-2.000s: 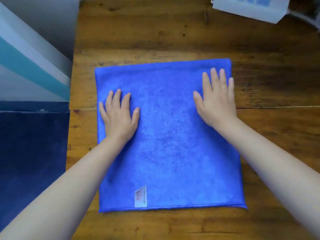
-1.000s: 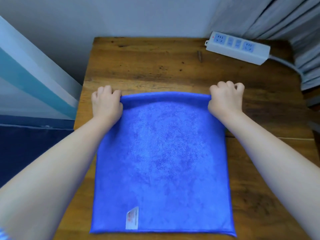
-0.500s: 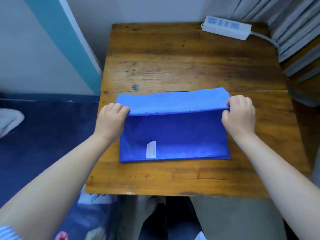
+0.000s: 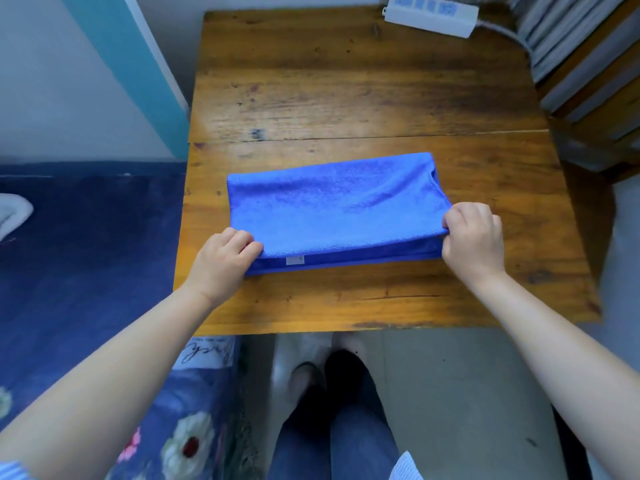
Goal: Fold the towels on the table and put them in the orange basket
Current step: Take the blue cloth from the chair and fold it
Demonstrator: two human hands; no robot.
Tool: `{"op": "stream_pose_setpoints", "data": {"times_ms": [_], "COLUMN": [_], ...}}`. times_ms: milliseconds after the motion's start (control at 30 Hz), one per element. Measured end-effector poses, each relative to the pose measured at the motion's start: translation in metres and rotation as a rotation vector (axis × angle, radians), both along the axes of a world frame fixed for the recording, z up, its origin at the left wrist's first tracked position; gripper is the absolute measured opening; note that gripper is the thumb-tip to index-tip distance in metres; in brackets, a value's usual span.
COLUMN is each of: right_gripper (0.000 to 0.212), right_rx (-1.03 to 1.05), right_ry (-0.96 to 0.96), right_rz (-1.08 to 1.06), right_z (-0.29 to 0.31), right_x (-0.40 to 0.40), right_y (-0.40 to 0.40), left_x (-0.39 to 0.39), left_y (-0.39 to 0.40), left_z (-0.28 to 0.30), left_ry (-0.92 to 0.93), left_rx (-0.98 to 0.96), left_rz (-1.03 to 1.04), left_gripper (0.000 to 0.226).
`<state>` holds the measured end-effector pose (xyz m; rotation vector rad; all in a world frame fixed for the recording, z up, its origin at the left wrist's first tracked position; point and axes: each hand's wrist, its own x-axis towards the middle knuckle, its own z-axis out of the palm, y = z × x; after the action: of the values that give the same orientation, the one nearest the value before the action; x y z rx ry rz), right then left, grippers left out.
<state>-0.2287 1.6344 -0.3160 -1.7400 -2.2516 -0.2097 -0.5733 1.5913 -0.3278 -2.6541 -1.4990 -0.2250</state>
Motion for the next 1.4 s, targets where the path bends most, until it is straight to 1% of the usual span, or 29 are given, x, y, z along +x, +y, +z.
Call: {"op": "stream_pose_setpoints", "data": {"times_ms": [100, 167, 200, 267, 300, 367, 433, 500, 600, 700, 800, 833, 867, 933, 967, 1000, 1167, 1233, 1300, 1400], "right_gripper": [0.021, 0.015, 0.013, 0.016, 0.016, 0.01, 0.009, 0.013, 0.027, 0.027, 0.027, 0.026, 0.028, 0.039, 0.044, 0.046, 0.051, 0.051, 0.051, 0.051], "right_rx": [-0.032, -0.041, -0.048, -0.065, -0.074, -0.098, -0.117, -0.137, -0.195, -0.197, -0.163, -0.17, -0.217, -0.404, -0.48, -0.5, -0.565, -0.568, -0.549, -0.512], "right_ry": [-0.027, -0.027, -0.027, -0.041, -0.049, -0.07, -0.104, -0.113, -0.083, -0.04, 0.008, 0.017, 0.023, 0.016, 0.016, 0.011, -0.098, -0.1, -0.061, 0.005], "right_rz": [0.018, 0.036, 0.04, 0.042, 0.038, 0.03, 0.04, 0.06, 0.059, 0.036, 0.095, 0.119, 0.135, 0.13, 0.127, 0.139, 0.209, 0.204, 0.124, -0.065], "right_z": [-0.007, -0.012, -0.015, -0.02, -0.023, -0.026, -0.032, -0.036, -0.033, -0.023, -0.015, -0.016, -0.018, -0.025, -0.029, -0.034, -0.059, -0.064, -0.066, -0.066], "right_x": [0.002, 0.002, 0.003, 0.006, 0.008, 0.012, 0.016, 0.019, 0.019, 0.01, -0.022, -0.037, -0.052, -0.079, -0.09, -0.099, -0.115, -0.105, -0.087, -0.051], "right_y": [-0.006, -0.009, -0.011, -0.015, -0.017, -0.021, -0.026, -0.03, -0.033, -0.026, -0.008, 0.001, 0.01, 0.029, 0.039, 0.048, 0.085, 0.092, 0.098, 0.106], "left_x": [0.002, 0.002, 0.002, 0.001, 0.0, -0.001, -0.003, -0.004, -0.003, 0.004, 0.027, 0.038, 0.049, 0.068, 0.076, 0.083, 0.078, 0.064, 0.05, 0.039], "left_y": [-0.005, -0.008, -0.009, -0.012, -0.013, -0.015, -0.017, -0.019, -0.024, -0.019, 0.003, 0.015, 0.027, 0.049, 0.061, 0.071, 0.098, 0.096, 0.099, 0.103], "left_z": [-0.003, -0.005, -0.008, -0.01, -0.011, -0.014, -0.016, -0.018, -0.018, -0.013, -0.01, -0.012, -0.015, -0.022, -0.025, -0.03, -0.056, -0.063, -0.068, -0.07], "left_ry": [0.04, 0.072, 0.084, 0.098, 0.107, 0.124, 0.129, 0.113, 0.085, -0.027, -0.17, -0.218, -0.268, -0.361, -0.397, -0.403, -0.196, -0.162, -0.159, -0.144], "left_rx": [-0.052, -0.094, -0.118, -0.159, -0.167, -0.157, -0.161, -0.188, -0.24, -0.223, -0.176, -0.208, -0.259, -0.382, -0.398, -0.406, -0.443, -0.438, -0.437, -0.43], "left_rz": [-0.006, 0.006, 0.024, 0.062, 0.07, 0.06, 0.068, 0.095, 0.184, 0.277, 0.325, 0.365, 0.419, 0.548, 0.596, 0.631, 0.688, 0.713, 0.76, 0.842], "left_gripper": [0.021, 0.02, 0.024, 0.032, 0.032, 0.023, 0.017, 0.017, 0.017, 0.034, 0.036, 0.034, 0.034, 0.041, 0.043, 0.045, 0.047, 0.051, 0.056, 0.058]}}
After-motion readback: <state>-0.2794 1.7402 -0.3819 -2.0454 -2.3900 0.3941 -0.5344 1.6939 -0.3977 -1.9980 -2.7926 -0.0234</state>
